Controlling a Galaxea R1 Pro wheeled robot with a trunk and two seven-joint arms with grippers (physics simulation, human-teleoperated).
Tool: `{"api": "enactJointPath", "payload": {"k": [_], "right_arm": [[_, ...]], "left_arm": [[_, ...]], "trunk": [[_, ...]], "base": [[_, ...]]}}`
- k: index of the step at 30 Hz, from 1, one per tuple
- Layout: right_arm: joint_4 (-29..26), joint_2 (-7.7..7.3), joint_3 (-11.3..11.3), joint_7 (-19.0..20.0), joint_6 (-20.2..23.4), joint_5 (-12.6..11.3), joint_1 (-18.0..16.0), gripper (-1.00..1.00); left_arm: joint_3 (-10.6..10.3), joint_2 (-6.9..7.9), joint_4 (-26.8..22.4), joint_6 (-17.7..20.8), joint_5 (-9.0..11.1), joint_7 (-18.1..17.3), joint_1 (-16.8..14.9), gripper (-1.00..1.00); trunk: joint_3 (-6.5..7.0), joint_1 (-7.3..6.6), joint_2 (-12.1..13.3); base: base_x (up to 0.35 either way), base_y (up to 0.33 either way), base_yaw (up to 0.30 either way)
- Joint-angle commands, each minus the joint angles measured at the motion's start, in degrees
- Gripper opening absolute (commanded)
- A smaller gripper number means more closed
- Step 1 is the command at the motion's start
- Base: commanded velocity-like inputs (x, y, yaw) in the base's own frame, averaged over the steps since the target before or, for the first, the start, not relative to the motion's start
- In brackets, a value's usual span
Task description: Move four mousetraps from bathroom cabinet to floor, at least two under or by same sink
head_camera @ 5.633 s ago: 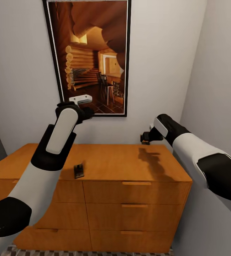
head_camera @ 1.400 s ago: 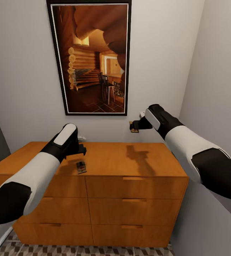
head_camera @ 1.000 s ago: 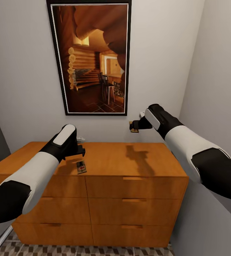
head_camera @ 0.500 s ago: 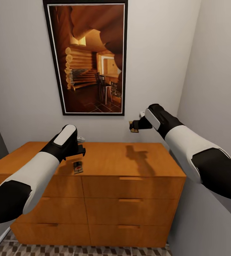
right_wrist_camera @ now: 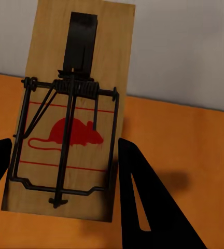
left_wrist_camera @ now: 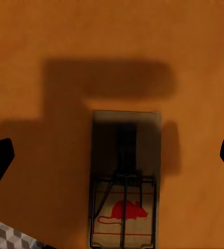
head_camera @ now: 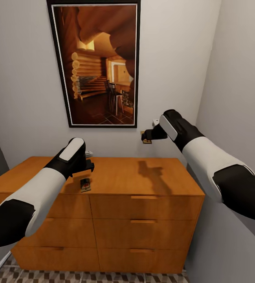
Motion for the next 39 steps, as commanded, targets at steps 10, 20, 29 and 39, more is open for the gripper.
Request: {"api": "enactJointPath", "payload": {"k": [10, 20, 29, 39], "right_arm": [[-1.1, -0.02, 0.3, -0.6, 1.0, -0.7, -0.1, -1.0], [-1.2, 0.05, 0.2, -0.6, 1.1, -0.7, -0.2, -1.0], [-1.2, 0.04, 0.3, -0.6, 1.1, -0.7, -0.3, -1.0], [-1.2, 0.0, 0.3, -0.6, 1.1, -0.7, -0.3, -1.0]], "left_arm": [[-0.4, 0.09, 0.0, -0.5, 0.6, 0.6, -0.1, 1.0], [-0.4, 0.09, 0.0, -0.6, 0.7, 0.5, -0.1, 1.0], [-0.4, 0.09, 0.0, -1.0, 0.7, 0.5, 0.0, 1.0], [-0.4, 0.09, 0.0, -2.0, 0.7, 0.5, -0.1, 1.0]], "trunk": [[-0.07, 0.0, 0.0], [-1.33, 1.54, -2.8], [-1.87, 2.19, -4.0], [-2.4, 2.85, -5.2]], "base": [[0.0, 0.0, 0.0], [0.0, 0.0, 0.0], [0.0, 0.0, 0.0], [0.0, 0.0, 0.0]]}}
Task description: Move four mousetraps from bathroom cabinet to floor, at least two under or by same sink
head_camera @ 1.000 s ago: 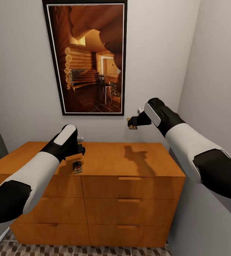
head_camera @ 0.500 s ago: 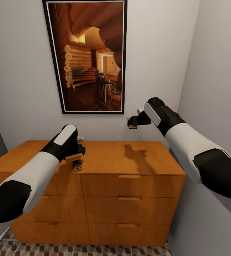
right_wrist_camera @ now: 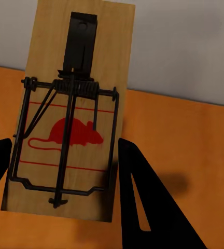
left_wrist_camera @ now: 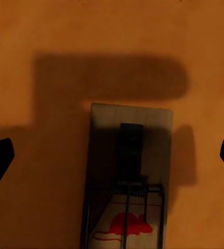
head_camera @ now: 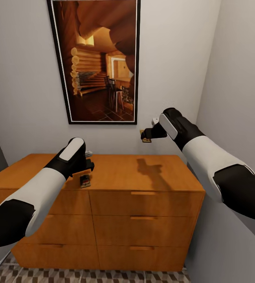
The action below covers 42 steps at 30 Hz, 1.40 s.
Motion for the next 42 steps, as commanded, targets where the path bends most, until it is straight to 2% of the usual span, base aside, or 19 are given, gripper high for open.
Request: {"api": "enactJointPath", "payload": {"k": [1, 3, 9, 17, 23, 42], "right_arm": [[0.0, -0.03, 0.3, -0.6, 0.1, -0.8, -0.1, -1.0], [0.0, -0.03, 0.3, -0.6, 0.1, -0.8, -0.1, -1.0], [0.0, -0.02, 0.2, -0.6, 0.1, -0.8, -0.1, -1.0], [0.3, 0.1, 0.2, -0.6, 0.1, -0.8, -0.6, -1.0], [0.5, 0.17, 0.2, -0.6, 0.1, -0.8, -1.1, -1.0], [0.7, 0.31, 0.2, -0.6, 0.1, -0.8, -1.3, -1.0]], "left_arm": [[-0.4, 0.09, -0.1, 0.3, 0.5, 0.5, -0.1, 1.0], [-0.4, 0.09, -0.1, 0.3, 0.5, 0.5, -0.1, 1.0], [-0.4, 0.09, -0.1, -0.2, 0.5, 0.3, 0.0, 1.0], [-0.4, 0.09, 0.0, -0.7, 0.5, 0.2, -0.1, 1.0], [-0.4, 0.09, 0.0, -0.9, 0.5, 0.2, -0.1, 1.0], [-0.4, 0.09, -0.1, -1.3, 0.4, 0.2, 0.0, 1.0]], "trunk": [[-0.07, 0.0, 0.0], [-0.07, 0.0, 0.0], [-1.15, 1.31, -2.4], [-1.15, 1.31, -2.4], [-2.22, 2.63, -4.8], [-2.22, 2.63, -4.8]], "base": [[0.0, 0.0, 0.0], [0.0, 0.0, 0.0], [0.0, 0.0, 0.0], [0.0, 0.0, 0.0], [0.0, 0.0, 0.0], [0.0, 0.0, 0.0]]}}
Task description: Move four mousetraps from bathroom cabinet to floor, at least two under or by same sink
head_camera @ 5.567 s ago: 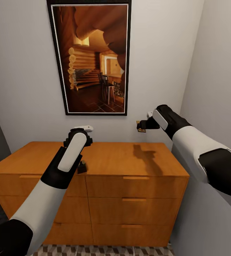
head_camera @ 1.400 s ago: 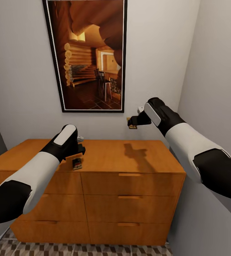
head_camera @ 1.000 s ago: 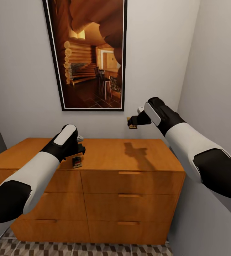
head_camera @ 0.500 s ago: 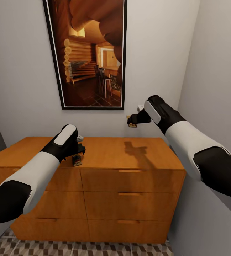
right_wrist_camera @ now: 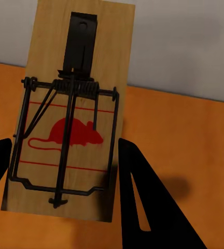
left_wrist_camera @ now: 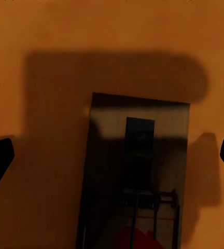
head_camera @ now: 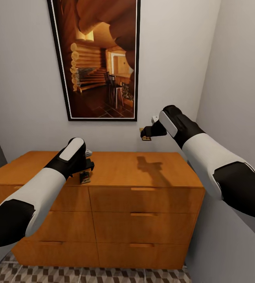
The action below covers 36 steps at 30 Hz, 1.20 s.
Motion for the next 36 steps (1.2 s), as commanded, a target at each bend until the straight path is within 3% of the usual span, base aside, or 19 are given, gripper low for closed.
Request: {"api": "enactJointPath", "payload": {"k": [1, 8, 12, 36], "right_arm": [[0.0, -0.02, 0.3, -0.6, 0.1, -0.8, -0.1, -1.0], [0.0, -0.02, 0.3, -0.6, 0.1, -0.8, -0.1, -1.0], [0.0, -0.02, 0.3, -0.6, 0.1, -0.8, -0.1, -1.0], [0.1, -0.04, 0.3, -0.7, 0.1, -0.8, -0.1, -1.0]], "left_arm": [[-0.4, 0.09, -0.1, 0.4, 0.5, 0.5, 0.0, 1.0], [-0.4, 0.09, -0.1, 0.4, 0.4, 0.4, 0.0, 1.0], [-0.4, 0.09, -0.1, 0.3, 0.3, 0.4, 0.0, 1.0], [-0.4, 0.09, -0.1, 0.4, 0.3, 0.4, 0.0, 1.0]], "trunk": [[-0.07, 0.0, 0.0], [-0.07, 0.0, 0.0], [-0.79, 0.87, -1.6], [-0.79, 0.87, -1.6]], "base": [[0.0, 0.0, 0.0], [0.0, 0.0, 0.0], [0.0, 0.0, 0.0], [0.0, 0.0, 0.0]]}}
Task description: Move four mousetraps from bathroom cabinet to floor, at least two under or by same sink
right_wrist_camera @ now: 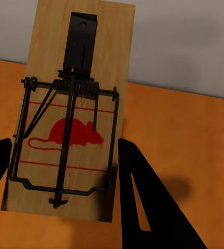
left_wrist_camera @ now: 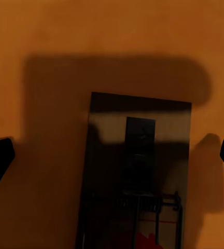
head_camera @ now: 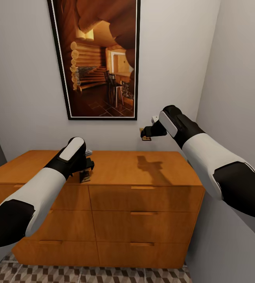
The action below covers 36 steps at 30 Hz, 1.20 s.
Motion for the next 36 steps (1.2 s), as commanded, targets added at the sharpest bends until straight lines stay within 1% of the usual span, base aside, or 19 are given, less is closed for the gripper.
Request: {"api": "enactJointPath", "payload": {"k": [1, 2, 3, 36], "right_arm": [[0.0, -0.02, 0.3, -0.6, 0.1, -0.8, -0.1, -1.0], [0.0, -0.02, 0.3, -0.6, 0.1, -0.8, -0.1, -1.0], [0.0, -0.02, 0.3, -0.6, 0.1, -0.8, -0.1, -1.0], [0.1, -0.05, 0.3, -0.6, 0.1, -0.8, 0.0, -1.0]], "left_arm": [[-0.3, 0.1, 0.7, 0.1, 0.8, 0.4, 0.0, 1.0], [-0.3, 0.1, 0.7, 0.2, 0.8, 0.4, 0.0, 1.0], [-0.3, 0.1, 0.7, 0.2, 0.8, 0.4, 0.0, -1.0], [-0.3, 0.1, 0.6, 0.2, 0.6, 0.4, 0.0, -1.0]], "trunk": [[-0.09, 0.0, 0.0], [-0.09, 0.0, 0.0], [-0.09, 0.0, 0.0], [-0.09, 0.0, 0.0]], "base": [[0.0, 0.0, 0.0], [0.0, 0.0, 0.0], [0.0, 0.0, 0.0], [0.0, 0.0, 0.0]]}}
